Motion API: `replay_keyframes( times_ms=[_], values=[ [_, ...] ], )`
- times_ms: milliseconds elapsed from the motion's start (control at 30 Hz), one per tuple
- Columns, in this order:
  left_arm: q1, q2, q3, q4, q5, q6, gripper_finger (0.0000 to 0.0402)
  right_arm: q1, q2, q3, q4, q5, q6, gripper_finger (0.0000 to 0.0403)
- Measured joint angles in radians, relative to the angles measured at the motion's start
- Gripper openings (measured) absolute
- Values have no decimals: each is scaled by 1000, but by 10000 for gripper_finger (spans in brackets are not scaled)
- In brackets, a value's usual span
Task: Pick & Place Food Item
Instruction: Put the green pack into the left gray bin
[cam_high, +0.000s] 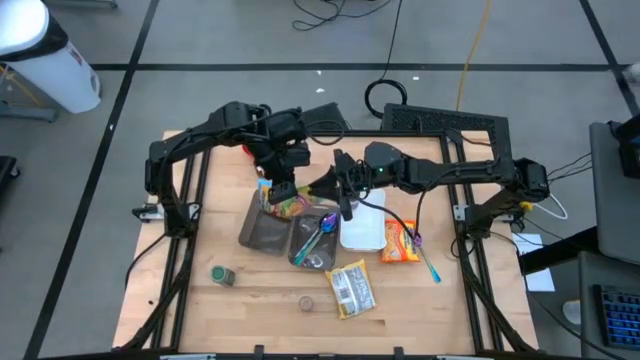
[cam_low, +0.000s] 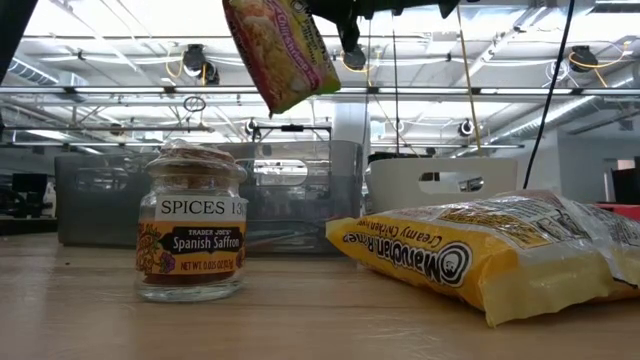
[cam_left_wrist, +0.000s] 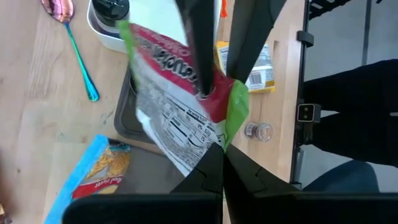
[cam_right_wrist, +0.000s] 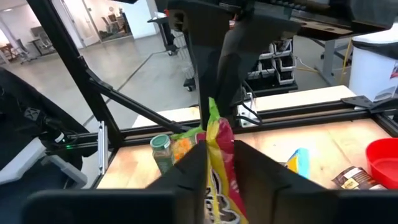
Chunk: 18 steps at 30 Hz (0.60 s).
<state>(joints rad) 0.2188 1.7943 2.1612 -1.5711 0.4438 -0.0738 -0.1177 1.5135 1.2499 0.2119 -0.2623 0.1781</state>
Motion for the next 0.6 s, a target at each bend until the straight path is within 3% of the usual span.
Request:
replay_keyframes(
  times_ms=[133,367,600],
  values=[
    [0,0,0,0,0,-1,0,0,0,0,0,0,-8,7],
    [0,0,0,5,0,-14,4,0,0,0,6,28,-8,1],
    [32,0,0,6,68,-28,46,0,0,0,51,29,11,1]
  ],
)
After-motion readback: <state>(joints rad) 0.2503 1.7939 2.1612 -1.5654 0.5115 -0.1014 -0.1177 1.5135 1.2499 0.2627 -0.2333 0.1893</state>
